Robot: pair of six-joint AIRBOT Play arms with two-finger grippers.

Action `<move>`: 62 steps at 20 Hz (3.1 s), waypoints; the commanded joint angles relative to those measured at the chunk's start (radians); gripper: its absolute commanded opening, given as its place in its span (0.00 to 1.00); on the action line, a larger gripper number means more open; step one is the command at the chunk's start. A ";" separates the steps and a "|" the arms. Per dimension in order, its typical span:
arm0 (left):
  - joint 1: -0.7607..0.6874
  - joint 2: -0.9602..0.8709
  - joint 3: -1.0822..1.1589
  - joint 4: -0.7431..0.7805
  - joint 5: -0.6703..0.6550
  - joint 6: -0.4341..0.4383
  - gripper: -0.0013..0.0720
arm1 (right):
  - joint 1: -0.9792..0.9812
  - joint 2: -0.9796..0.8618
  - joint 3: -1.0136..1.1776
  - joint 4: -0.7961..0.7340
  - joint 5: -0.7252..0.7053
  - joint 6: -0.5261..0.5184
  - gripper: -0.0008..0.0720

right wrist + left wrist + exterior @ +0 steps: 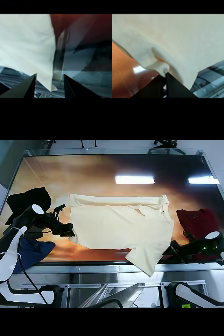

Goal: Fold the shirts.

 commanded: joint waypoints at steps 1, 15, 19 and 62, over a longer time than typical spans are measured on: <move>0.000 -0.001 -0.003 -0.004 -0.001 0.002 0.03 | 0.023 -0.001 -0.113 0.079 -0.126 -0.063 0.54; 0.043 0.000 -0.003 -0.002 -0.084 0.002 0.03 | 0.105 0.045 -0.064 0.383 0.026 -0.346 0.04; 0.132 0.023 -0.003 0.064 -0.125 -0.030 0.03 | -0.031 0.098 0.022 0.168 0.045 -0.209 0.04; -0.029 -0.478 1.003 0.235 -0.263 -0.286 0.97 | 0.154 -0.715 1.122 0.166 -0.189 -0.315 0.80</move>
